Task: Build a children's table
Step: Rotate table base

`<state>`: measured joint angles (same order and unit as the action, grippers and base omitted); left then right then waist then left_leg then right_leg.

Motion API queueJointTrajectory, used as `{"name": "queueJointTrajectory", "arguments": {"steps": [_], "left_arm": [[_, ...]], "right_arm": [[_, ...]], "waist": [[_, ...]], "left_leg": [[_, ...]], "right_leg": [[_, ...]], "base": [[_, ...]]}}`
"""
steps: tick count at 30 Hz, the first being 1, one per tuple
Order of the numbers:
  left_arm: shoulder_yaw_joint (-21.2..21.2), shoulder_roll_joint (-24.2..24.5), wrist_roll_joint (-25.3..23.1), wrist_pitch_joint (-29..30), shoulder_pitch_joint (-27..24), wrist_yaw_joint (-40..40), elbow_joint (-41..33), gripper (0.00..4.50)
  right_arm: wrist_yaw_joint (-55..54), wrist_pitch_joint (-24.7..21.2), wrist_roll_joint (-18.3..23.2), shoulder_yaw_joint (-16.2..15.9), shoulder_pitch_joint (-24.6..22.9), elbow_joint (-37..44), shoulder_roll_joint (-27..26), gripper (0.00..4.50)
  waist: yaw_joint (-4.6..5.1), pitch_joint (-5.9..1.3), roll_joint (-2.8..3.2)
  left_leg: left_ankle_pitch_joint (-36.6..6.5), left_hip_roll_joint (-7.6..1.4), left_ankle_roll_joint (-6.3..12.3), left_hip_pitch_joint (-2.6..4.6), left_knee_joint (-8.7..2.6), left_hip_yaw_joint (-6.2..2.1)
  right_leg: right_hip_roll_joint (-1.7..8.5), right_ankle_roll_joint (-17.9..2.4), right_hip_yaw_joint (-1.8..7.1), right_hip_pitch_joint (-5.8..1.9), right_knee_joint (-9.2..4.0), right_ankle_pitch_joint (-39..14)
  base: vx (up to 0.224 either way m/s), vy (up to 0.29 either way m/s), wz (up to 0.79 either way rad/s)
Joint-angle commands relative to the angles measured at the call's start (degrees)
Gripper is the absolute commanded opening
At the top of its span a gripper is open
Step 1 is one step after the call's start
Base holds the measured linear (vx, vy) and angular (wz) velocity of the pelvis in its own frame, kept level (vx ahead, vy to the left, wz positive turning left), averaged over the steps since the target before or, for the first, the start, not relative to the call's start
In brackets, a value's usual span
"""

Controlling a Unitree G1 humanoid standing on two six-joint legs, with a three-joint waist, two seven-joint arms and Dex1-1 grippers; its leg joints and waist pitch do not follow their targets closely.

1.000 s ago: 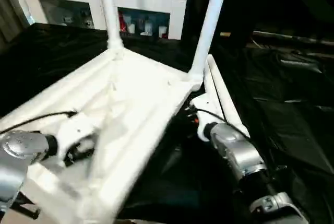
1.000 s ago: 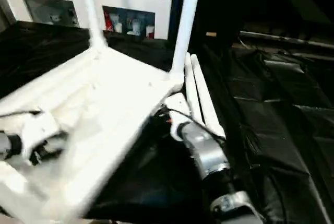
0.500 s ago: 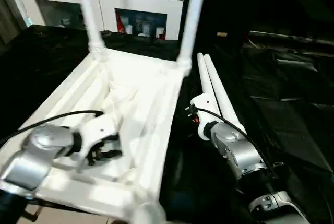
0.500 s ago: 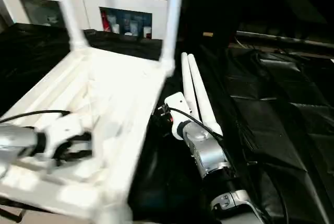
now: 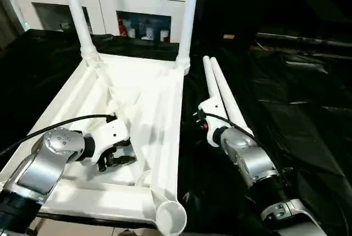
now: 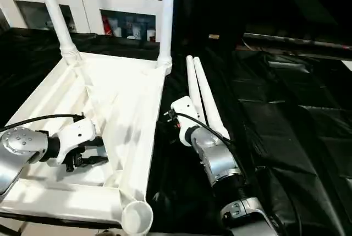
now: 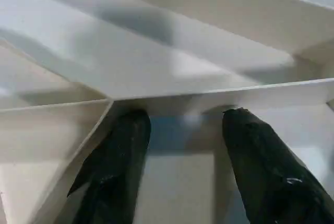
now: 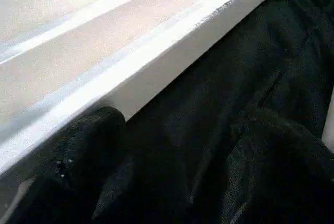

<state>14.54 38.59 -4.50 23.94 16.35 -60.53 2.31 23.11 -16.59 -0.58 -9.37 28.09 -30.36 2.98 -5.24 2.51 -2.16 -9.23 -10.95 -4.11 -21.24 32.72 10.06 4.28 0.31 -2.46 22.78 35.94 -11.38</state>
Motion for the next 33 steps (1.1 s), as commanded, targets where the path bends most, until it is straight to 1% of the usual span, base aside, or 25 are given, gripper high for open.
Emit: {"name": "queueJointTrajectory", "arguments": {"steps": [1, 3, 4, 7, 8, 9, 11, 13, 14, 15, 16, 17, 18, 19, 20, 21, 23, 24, 26, 27, 28, 29, 31, 32, 33], "left_arm": [[3.64, -4.68, 1.06, -2.92, 2.44, 1.45, -0.78, 2.64], [3.41, -6.02, -0.15, -4.20, 3.73, 3.96, 1.40, 2.64], [3.18, -6.36, -1.12, -5.04, 4.65, 5.50, 3.10, 2.64], [2.79, -6.31, -1.91, -5.67, 5.39, 6.42, 4.49, 2.64], [2.49, -6.18, -2.18, -5.83, 5.72, 6.63, 5.12, 2.64], [2.22, -6.15, -2.36, -6.18, 5.95, 7.07, 5.57, 2.64], [1.31, -6.47, -3.18, -6.66, 6.75, 8.97, 7.22, 2.64], [0.52, -7.09, -5.30, -7.14, 8.49, 12.93, 10.53, 2.64], [0.29, -7.38, -6.47, -7.34, 9.61, 15.43, 12.58, 2.64], [0.05, -7.67, -7.43, -7.71, 10.55, 17.84, 14.25, 2.64], [-0.87, -8.62, -8.28, -7.32, 12.07, 21.87, 16.67, 2.64], [-1.41, -9.17, -8.57, -7.02, 12.78, 23.70, 17.79, 2.64], [-2.07, -9.87, -9.02, -7.06, 13.71, 26.37, 19.24, 2.64], [-2.69, -10.53, -9.28, -7.03, 14.47, 28.66, 20.38, 2.64], [-3.61, -11.63, -9.49, -7.62, 15.70, 32.04, 22.34, 2.64], [-3.91, -12.02, -9.45, -7.97, 16.11, 33.05, 23.03, 2.64], [-3.97, -12.40, -9.97, -9.32, 16.71, 35.06, 24.21, 2.64], [-3.92, -12.47, -10.21, -9.96, 16.93, 35.47, 24.75, 2.64], [-3.67, -12.45, -10.36, -12.51, 17.75, 35.95, 26.45, 2.64], [-3.67, -12.45, -10.36, -12.51, 17.75, 35.95, 26.45, 2.64], [-4.15, -12.17, -8.87, -13.84, 17.56, 34.25, 25.40, 2.64], [-4.43, -12.00, -7.93, -14.63, 17.32, 32.97, 24.62, 2.64], [-4.66, -11.14, -4.80, -19.42, 16.03, 27.50, 21.64, 2.64], [-4.68, -10.61, -2.57, -21.20, 14.95, 23.72, 19.50, 2.64], [-4.68, -10.61, -2.57, -21.20, 14.95, 23.72, 19.50, 2.64]], "right_arm": [[4.41, 2.26, 1.25, -4.32, 2.54, 0.09, -4.37, 4.19], [3.69, 2.50, 1.41, -3.30, 3.17, -0.22, -4.26, 4.19], [3.67, 2.46, 1.56, -2.60, 3.34, 0.05, -3.65, 4.19], [4.02, 2.38, 1.55, -1.91, 3.08, 0.88, -2.45, 4.19], [4.28, 2.38, 1.58, -1.50, 2.89, 1.37, -1.76, 4.19], [4.53, 2.25, 1.77, -1.22, 2.66, 1.87, -1.30, 4.19], [4.98, 2.21, 1.96, -0.55, 2.13, 2.96, -0.14, 4.19], [5.62, 2.23, 2.20, 0.20, 1.59, 4.24, 1.24, 4.19], [5.91, 2.26, 2.34, 0.54, 1.36, 4.91, 1.93, 4.19], [6.14, 2.26, 2.47, 0.78, 1.20, 5.45, 2.45, 4.19], [6.41, 2.32, 2.64, 1.21, 1.04, 6.16, 3.23, 4.19], [6.53, 2.37, 2.70, 1.43, 0.96, 6.48, 3.59, 4.19], [6.56, 2.43, 2.77, 1.77, 0.97, 6.74, 3.99, 4.19], [6.51, 2.43, 2.80, 2.09, 0.98, 7.00, 4.33, 4.19], [6.34, 2.32, 2.85, 2.81, 1.08, 7.41, 4.89, 4.19], [6.24, 2.25, 2.88, 3.11, 1.15, 7.55, 5.10, 4.19], [6.00, 2.09, 2.92, 3.57, 1.23, 7.98, 5.54, 4.19], [6.07, 1.85, 3.02, 3.72, 1.11, 8.54, 5.77, 4.19], [6.55, 0.90, 3.65, 4.21, 0.44, 11.15, 6.80, 4.19], [6.55, 0.90, 3.65, 4.21, 0.44, 11.15, 6.80, 4.19], [7.56, 0.15, 4.42, 4.42, -0.31, 13.39, 7.80, 4.19], [8.15, -0.25, 4.86, 4.54, -0.67, 14.49, 8.33, 4.19], [9.90, -1.32, 5.94, 5.04, -1.59, 17.10, 9.89, 4.19], [10.80, -1.84, 6.39, 5.28, -1.96, 18.18, 10.66, 4.19], [10.80, -1.84, 6.39, 5.28, -1.96, 18.18, 10.66, 4.19]], "waist": [[-0.05, -2.58, 1.05], [-0.20, -2.59, 1.02], [-0.19, -2.51, 0.92], [-0.19, -2.64, 0.89], [-0.23, -2.67, 0.74], [-0.29, -2.70, 0.83], [-0.33, -2.69, 0.83], [-0.59, -2.87, 0.94], [-0.89, -3.01, 0.96], [-0.90, -3.03, 0.86], [-1.04, -3.06, 1.10], [-1.19, -3.28, 0.96], [-1.35, -3.27, 1.24], [-1.19, -3.17, 1.04], [-1.48, -3.43, 1.60], [-1.33, -3.41, 1.28], [-1.36, -3.57, 1.16], [-1.34, -3.66, 1.38], [-1.37, -3.97, 1.48], [-1.45, -4.17, 1.44], [-1.40, -4.12, 1.29], [-1.53, -4.04, 1.38], [-1.87, -3.90, 1.08], [-1.86, -3.82, 1.18], [-1.85, -3.75, 1.19]], "left_leg": [[-22.86, -1.79, -3.97, 1.41, -4.43, -0.95], [-24.04, -1.78, -4.03, 1.73, -4.30, -1.00], [-23.94, -1.77, -3.88, 1.55, -4.33, -1.09], [-23.19, -1.79, -3.78, 1.23, -4.47, -1.25], [-22.91, -1.81, -3.61, 1.32, -4.42, -1.17], [-22.87, -1.81, -3.57, 1.40, -4.38, -1.16], [-22.56, -1.83, -3.39, 1.37, -4.38, -1.07], [-21.07, -1.84, -3.12, 1.29, -4.30, -0.94], [-20.41, -1.92, -2.94, 1.45, -4.23, -0.87], [-19.59, -1.81, -2.78, 1.10, -4.17, -0.91], [-19.21, -1.86, -2.88, 1.03, -4.24, -0.97], [-18.52, -1.86, -2.88, 1.16, -4.04, -0.91], [-17.31, -1.90, -2.81, 1.08, -4.04, -0.99], [-17.06, -1.71, -2.79, 0.81, -4.04, -0.87], [-16.41, -1.73, -2.97, 1.12, -3.81, -0.94], [-15.55, -1.59, -2.86, 0.84, -3.77, -0.92], [-13.77, -1.61, -2.61, 0.67, -3.64, -0.94], [-12.95, -1.63, -2.42, 0.70, -3.52, -0.89], [-10.67, -1.58, -1.92, 0.64, -3.24, -0.91], [-8.45, -1.51, -1.33, 0.56, -3.00, -0.87], [-7.18, -1.59, -0.83, 0.41, -2.92, -0.89], [-7.22, -1.57, -0.65, 0.43, -2.87, -0.89], [-9.15, -1.89, -0.36, 0.58, -3.11, -0.85], [-9.56, -1.88, -0.47, 0.62, -3.12, -0.84], [-10.41, -1.97, -0.70, 0.59, -3.24, -0.79]], "right_leg": [[3.50, -8.20, 2.41, -1.06, -5.42, -21.12], [3.64, -7.73, 2.44, -0.87, -5.72, -23.59], [3.72, -7.29, 2.46, -0.96, -5.88, -24.44], [3.69, -6.92, 2.31, -1.16, -5.73, -24.06], [3.68, -7.00, 2.35, -1.04, -5.73, -23.71], [3.71, -7.12, 2.36, -0.98, -5.72, -23.53], [3.60, -7.60, 2.38, -0.96, -5.64, -22.12], [3.38, -7.72, 2.41, -1.15, -5.42, -18.98], [3.47, -7.93, 2.44, -1.17, -5.19, -17.34], [3.45, -8.06, 2.37, -1.44, -5.11, -16.22], [3.49, -7.99, 2.35, -1.56, -5.01, -15.58], [3.42, -8.14, 2.30, -1.61, -4.83, -13.80], [3.51, -8.81, 2.27, -1.66, -4.64, -11.90], [3.26, -8.79, 2.19, -1.83, -4.67, -11.54], [3.37, -8.99, 2.17, -1.83, -4.47, -10.35], [3.21, -9.14, 2.10, -2.09, -4.45, -8.80], [3.25, -9.73, 2.02, -2.33, -4.16, -6.19], [3.17, -10.16, 2.00, -2.28, -3.99, -4.03], [3.07, -10.68, 1.94, -2.58, -3.55, 0.36], [2.99, -11.14, 1.89, -2.68, -3.19, 3.99], [2.99, -11.83, 1.81, -2.70, -2.99, 6.29], [2.98, -12.07, 1.79, -2.68, -3.02, 6.37], [3.31, -12.45, 1.78, -2.73, -3.25, 3.98], [3.32, -12.63, 1.80, -2.62, -3.27, 3.42], [3.34, -12.79, 1.82, -2.60, -3.32, 2.26]], "base": [[0.000, 0.000, 0.00], [0.000, 0.000, 0.00], [0.000, 0.000, 0.00], [0.000, 0.000, 0.00], [0.000, 0.000, 0.00], [0.000, 0.000, 0.00], [0.000, 0.000, 0.00], [0.000, 0.000, 0.00], [0.000, 0.000, 0.00], [0.000, 0.000, 0.00], [0.000, 0.000, 0.00], [0.000, 0.000, 0.00], [0.000, 0.000, 0.00], [0.000, 0.000, 0.00], [0.000, 0.000, 0.00], [0.000, 0.000, 0.00], [0.000, 0.000, 0.00], [0.000, 0.000, 0.00], [0.000, 0.000, 0.00], [0.000, 0.000, 0.00], [0.000, 0.000, 0.00], [0.000, 0.000, 0.00], [0.000, 0.000, 0.00], [0.000, 0.000, 0.00], [0.000, 0.000, 0.00]]}}
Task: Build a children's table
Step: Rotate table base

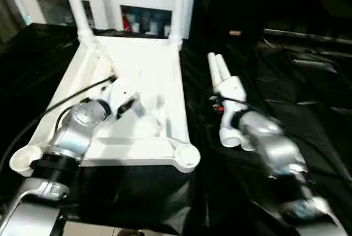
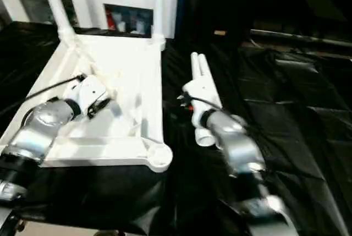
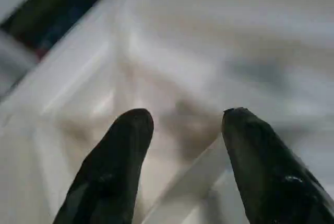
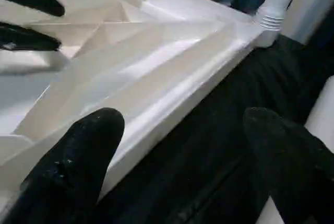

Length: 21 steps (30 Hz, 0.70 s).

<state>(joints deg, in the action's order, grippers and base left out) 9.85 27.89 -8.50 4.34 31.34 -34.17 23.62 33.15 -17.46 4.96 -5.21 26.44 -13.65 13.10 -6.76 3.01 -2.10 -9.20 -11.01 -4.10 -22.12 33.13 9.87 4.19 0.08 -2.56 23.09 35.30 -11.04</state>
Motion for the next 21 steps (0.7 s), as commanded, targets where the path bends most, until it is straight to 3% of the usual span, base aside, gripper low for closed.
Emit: {"name": "queueJointTrajectory", "arguments": {"steps": [1, 3, 4, 9, 13, 21], "left_arm": [[0.10, 1.41, 4.03, -1.67, -1.92, -7.56, -5.07, 2.64], [-0.11, 1.82, 5.60, -1.52, -2.60, -9.83, -6.14, 2.64], [-0.64, 2.32, 8.82, -0.50, -3.52, -13.60, -8.13, 2.64], [0.46, 6.29, 15.11, 6.18, -6.69, -24.08, -15.42, 3.08], [3.65, 9.92, 13.35, 8.88, -7.62, -29.01, -17.12, 3.31], [6.49, 9.95, 10.59, 7.82, -4.34, -30.75, -11.17, 3.31]], "right_arm": [[2.18, -1.76, 1.43, 1.51, -1.00, 3.21, 2.03, 4.19], [2.83, -2.30, 1.74, 1.69, -1.40, 4.14, 2.81, 4.19], [3.91, -3.10, 2.22, 1.75, -2.11, 5.60, 4.03, 4.19], [9.10, -5.87, 3.96, 0.12, -4.93, 11.26, 8.14, 4.19], [17.28, -9.86, 7.83, -2.18, -7.89, 18.55, 13.49, 4.19], [26.01, -16.17, 12.39, -4.77, -10.09, 26.27, 20.19, 4.19]], "waist": [[-0.31, -4.13, 1.14], [-0.28, -3.87, 1.11], [-0.33, -3.79, 1.07], [-0.25, -3.41, 1.02], [-0.14, -3.06, 0.97], [-0.79, -3.18, 0.91]], "left_leg": [[-11.52, -1.92, -1.09, 1.61, -3.70, -0.54], [-13.03, -1.96, -1.33, 1.65, -3.88, -0.43], [-14.08, -1.90, -1.55, 1.74, -3.95, -0.43], [-16.43, -2.01, -1.90, 1.65, -4.25, -0.43], [-19.30, -1.97, -1.61, 1.90, -4.47, -0.51], [-19.36, -2.02, -1.97, 1.89, -4.32, -0.73]], "right_leg": [[3.44, -12.52, 1.93, -2.77, -2.74, 0.48], [3.48, -11.96, 2.05, -2.65, -3.03, -2.23], [3.56, -11.57, 2.10, -2.64, -3.21, -4.28], [3.51, -10.73, 2.26, -2.40, -3.61, -8.95], [3.39, -8.75, 2.39, -2.08, -4.29, -15.46], [3.69, -7.95, 2.46, -1.98, -4.60, -18.27]], "base": [[0.000, 0.000, 0.00], [0.000, 0.000, 0.00], [0.000, 0.000, 0.00], [0.000, 0.000, 0.00], [0.000, 0.000, 0.00], [0.000, 0.000, 0.00]]}}
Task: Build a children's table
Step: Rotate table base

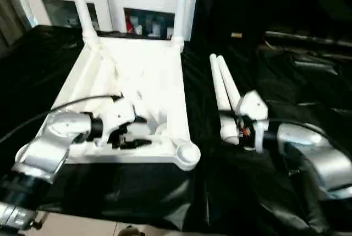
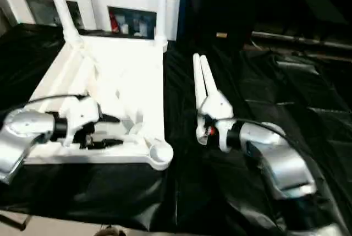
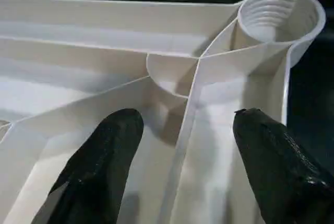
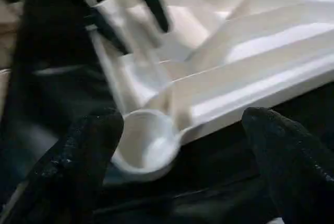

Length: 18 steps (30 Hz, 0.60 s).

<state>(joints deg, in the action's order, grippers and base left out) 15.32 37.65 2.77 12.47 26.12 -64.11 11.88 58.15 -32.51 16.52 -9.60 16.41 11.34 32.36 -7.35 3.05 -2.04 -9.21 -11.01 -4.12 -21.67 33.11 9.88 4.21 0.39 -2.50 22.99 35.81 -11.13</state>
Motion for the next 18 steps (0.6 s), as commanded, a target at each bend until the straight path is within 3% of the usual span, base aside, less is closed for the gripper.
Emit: {"name": "queueJointTrajectory", "arguments": {"steps": [1, 12, 18], "left_arm": [[1.26, 0.17, -0.77, -0.40, 1.12, -0.93, 1.03, 3.31], [2.74, -2.04, -3.02, -2.33, 4.84, -0.57, 9.01, 2.46], [2.43, -2.79, -3.30, -2.96, 5.30, -0.26, 10.98, 1.98]], "right_arm": [[1.26, -1.37, 0.85, -0.60, -0.07, 1.55, 1.23, 4.19], [1.69, -3.77, 0.78, -2.05, -1.00, 3.57, 3.40, 4.19], [1.33, -4.27, 1.13, -2.60, -1.01, 3.90, 3.39, 4.19]], "waist": [[-0.33, -3.29, 0.89], [-1.02, -3.68, 1.24], [-1.12, -3.63, 1.29]], "left_leg": [[-19.14, -2.06, -2.07, 1.51, -4.26, -0.74], [-17.11, -1.99, -2.43, 1.42, -3.97, -0.76], [-18.20, -2.04, -2.54, 1.49, -4.01, -0.81]], "right_leg": [[3.71, -8.52, 2.43, -1.81, -5.03, -17.60], [3.62, -10.39, 2.23, -2.18, -4.39, -11.01], [3.80, -10.36, 2.26, -2.20, -4.56, -12.48]], "base": [[0.000, 0.000, 0.00], [0.000, 0.000, 0.00], [0.000, 0.000, 0.00]]}}
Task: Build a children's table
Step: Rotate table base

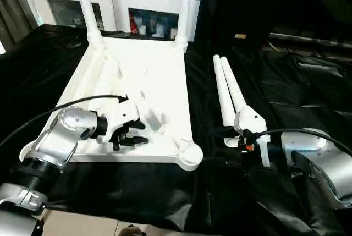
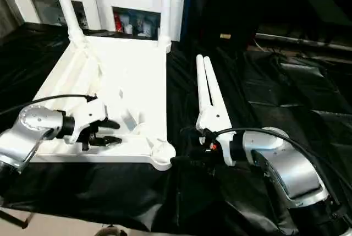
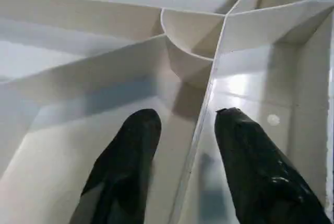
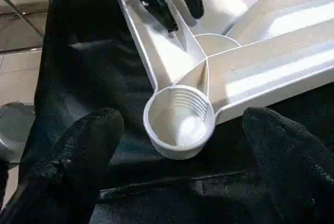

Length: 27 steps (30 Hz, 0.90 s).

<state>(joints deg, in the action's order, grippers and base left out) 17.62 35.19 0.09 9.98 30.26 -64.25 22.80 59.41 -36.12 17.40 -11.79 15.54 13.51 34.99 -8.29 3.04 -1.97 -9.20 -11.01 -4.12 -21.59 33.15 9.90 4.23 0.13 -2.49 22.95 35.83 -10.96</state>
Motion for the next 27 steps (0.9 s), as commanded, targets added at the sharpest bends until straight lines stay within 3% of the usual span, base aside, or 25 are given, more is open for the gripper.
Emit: {"name": "queueJointTrajectory", "arguments": {"steps": [1, 5, 14, 20, 22, 27], "left_arm": [[0.14, -0.35, -0.63, -0.55, 1.17, -0.15, 0.13, 1.79], [0.18, -0.37, -0.93, -0.74, 1.24, -0.21, 0.44, 1.65], [0.09, -0.44, -2.33, 0.22, 1.21, 2.08, 1.34, 0.78], [-1.67, -1.12, -3.73, 1.86, 0.71, 7.48, 1.50, 0.40], [-2.18, -1.12, -4.20, 2.45, 0.44, 9.01, 0.93, 0.26], [-2.95, -0.54, -5.45, 3.57, -0.74, 11.46, -1.81, 0.04]], "right_arm": [[0.03, -0.67, 0.23, -0.49, -0.16, 1.70, 0.70, 4.19], [-0.20, -0.69, 0.23, -0.80, -0.04, 1.62, 0.63, 4.19], [-0.39, -0.39, 0.36, -1.09, 0.36, 0.99, 0.40, 4.19], [-0.66, -0.35, 0.55, -1.22, 0.52, 0.89, 0.24, 4.19], [-0.73, -0.35, 0.60, -1.16, 0.60, 0.81, 0.20, 4.19], [-0.86, -0.15, 0.58, -1.19, 0.68, 0.57, 0.22, 4.19]], "waist": [[-0.19, -3.62, 1.17], [-0.19, -3.53, 1.20], [-0.22, -3.54, 1.04], [-0.25, -3.41, 1.02], [0.10, -3.36, 0.89], [0.82, -3.37, 0.52]], "left_leg": [[-18.47, -2.09, -2.61, 1.47, -4.08, -0.87], [-19.02, -2.10, -2.70, 1.49, -4.13, -0.89], [-18.56, -2.13, -2.52, 1.49, -4.11, -0.88], [-19.88, -2.13, -2.75, 1.53, -4.16, -0.99], [-19.51, -2.00, -2.96, 0.93, -4.39, -1.27], [-18.53, -1.73, -2.67, 0.60, -4.35, -1.47]], "right_leg": [[3.79, -10.07, 2.23, -2.17, -4.57, -13.00], [3.79, -9.98, 2.25, -2.12, -4.63, -13.71], [3.88, -9.78, 2.29, -2.13, -4.67, -14.15], [3.98, -9.07, 2.27, -2.07, -4.93, -17.19], [3.99, -8.32, 2.09, -2.60, -4.87, -18.03], [4.03, -6.29, 1.88, -2.76, -5.19, -21.21]], "base": [[0.000, 0.000, 0.00], [0.000, 0.000, 0.00], [0.000, 0.000, 0.00], [0.000, 0.000, 0.00], [0.000, 0.000, 0.00], [0.000, 0.000, 0.00]]}}
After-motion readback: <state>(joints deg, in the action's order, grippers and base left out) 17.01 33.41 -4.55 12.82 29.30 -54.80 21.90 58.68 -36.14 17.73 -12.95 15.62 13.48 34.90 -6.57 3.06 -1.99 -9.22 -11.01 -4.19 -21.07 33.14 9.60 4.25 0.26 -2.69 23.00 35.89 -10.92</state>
